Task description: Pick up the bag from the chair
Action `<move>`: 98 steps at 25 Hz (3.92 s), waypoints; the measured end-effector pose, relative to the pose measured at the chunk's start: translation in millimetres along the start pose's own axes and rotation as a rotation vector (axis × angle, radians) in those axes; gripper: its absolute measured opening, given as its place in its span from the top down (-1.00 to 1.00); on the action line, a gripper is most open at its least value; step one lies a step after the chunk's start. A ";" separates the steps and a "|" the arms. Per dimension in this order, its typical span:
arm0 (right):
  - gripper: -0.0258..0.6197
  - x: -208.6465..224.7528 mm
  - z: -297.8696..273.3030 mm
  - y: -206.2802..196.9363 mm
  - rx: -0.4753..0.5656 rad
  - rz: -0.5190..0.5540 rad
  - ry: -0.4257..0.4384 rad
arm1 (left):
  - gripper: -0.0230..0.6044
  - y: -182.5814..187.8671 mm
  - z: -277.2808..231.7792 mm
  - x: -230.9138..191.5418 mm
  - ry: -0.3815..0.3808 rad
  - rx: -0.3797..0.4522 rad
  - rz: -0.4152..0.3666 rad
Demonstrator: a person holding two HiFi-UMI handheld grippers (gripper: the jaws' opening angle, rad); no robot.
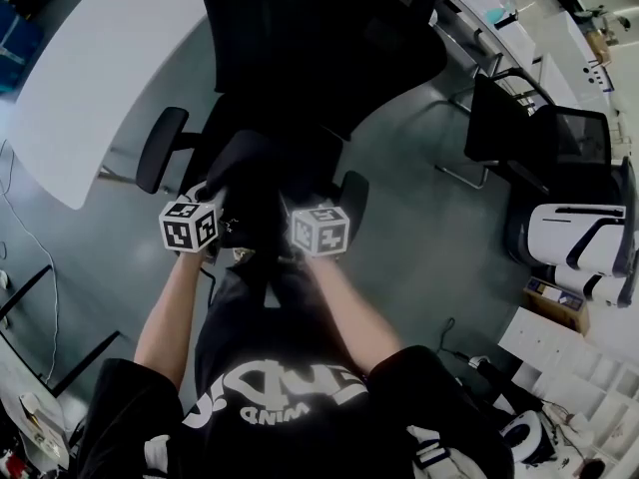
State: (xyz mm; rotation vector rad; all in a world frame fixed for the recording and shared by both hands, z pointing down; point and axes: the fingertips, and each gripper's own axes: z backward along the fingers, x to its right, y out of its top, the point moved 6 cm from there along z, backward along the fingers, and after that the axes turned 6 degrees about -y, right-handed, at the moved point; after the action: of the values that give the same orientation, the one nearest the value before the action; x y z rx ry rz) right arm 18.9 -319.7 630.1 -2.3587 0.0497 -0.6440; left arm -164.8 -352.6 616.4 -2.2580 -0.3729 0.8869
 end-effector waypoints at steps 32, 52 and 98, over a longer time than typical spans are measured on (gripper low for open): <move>0.84 -116.9 221.3 99.9 0.387 0.284 0.164 | 0.89 87.3 209.9 173.9 -0.128 0.342 -0.327; 0.84 -96.1 269.8 29.0 0.363 0.251 0.291 | 0.89 1.5 218.6 238.8 0.024 0.430 -0.163; 0.84 -122.8 436.5 -209.9 0.291 0.193 0.207 | 0.89 -224.5 322.3 369.2 -0.028 0.332 -0.112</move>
State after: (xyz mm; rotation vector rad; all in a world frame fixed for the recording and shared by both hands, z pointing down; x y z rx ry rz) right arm 84.7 132.1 426.9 -1.9740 0.2548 -0.7440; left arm -121.4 144.7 412.7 -1.9046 -0.3339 0.8537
